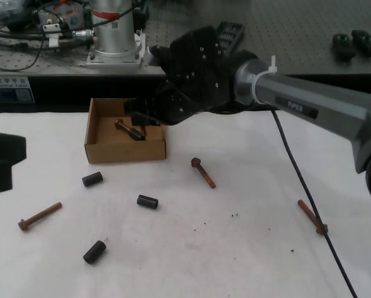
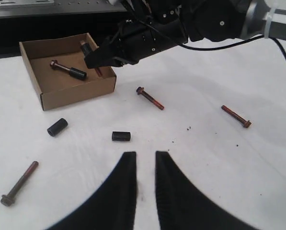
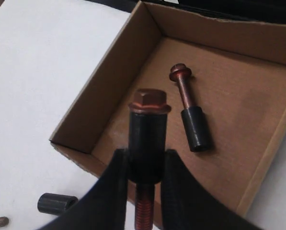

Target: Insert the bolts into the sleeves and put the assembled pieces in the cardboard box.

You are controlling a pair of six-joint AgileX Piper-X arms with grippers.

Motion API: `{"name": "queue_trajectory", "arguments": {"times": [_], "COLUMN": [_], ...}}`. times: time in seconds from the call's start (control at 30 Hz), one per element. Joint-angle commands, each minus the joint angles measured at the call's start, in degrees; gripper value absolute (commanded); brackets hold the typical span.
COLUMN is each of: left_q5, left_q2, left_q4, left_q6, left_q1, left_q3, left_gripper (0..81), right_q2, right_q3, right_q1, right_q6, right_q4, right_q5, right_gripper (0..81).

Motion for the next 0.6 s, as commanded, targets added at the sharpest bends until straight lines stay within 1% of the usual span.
{"name": "queue_trajectory", "arguments": {"times": [0.0,0.17,0.33,0.57], "left_q5": [0.46,0.46,0.46,0.46], "left_q2": [-3.06,-6.41,-8.47,-8.62], "left_q4": [0.52,2.57,4.15,11.32], "left_q6": [-1.14,-3.08,-3.08,-3.43], "left_q1": [0.18,0.18,0.18,0.18], "left_q3": [-0.56,-0.56,-0.56,-0.56], "left_gripper": [11.1,11.1,11.1,11.1], "right_q2": [-0.12,0.49,0.49,0.49], "right_q3": [-0.96,-0.96,-0.96,-0.96], "right_q1": [-0.41,-0.65,-0.76,-0.76], "right_q6": [0.16,1.06,1.06,0.55], "right_q4": [-0.19,-0.04,-0.05,0.46], "right_q5": [-0.05,-0.29,-0.29,-0.55], "right_gripper": [4.3,4.3,4.3,4.3]}}
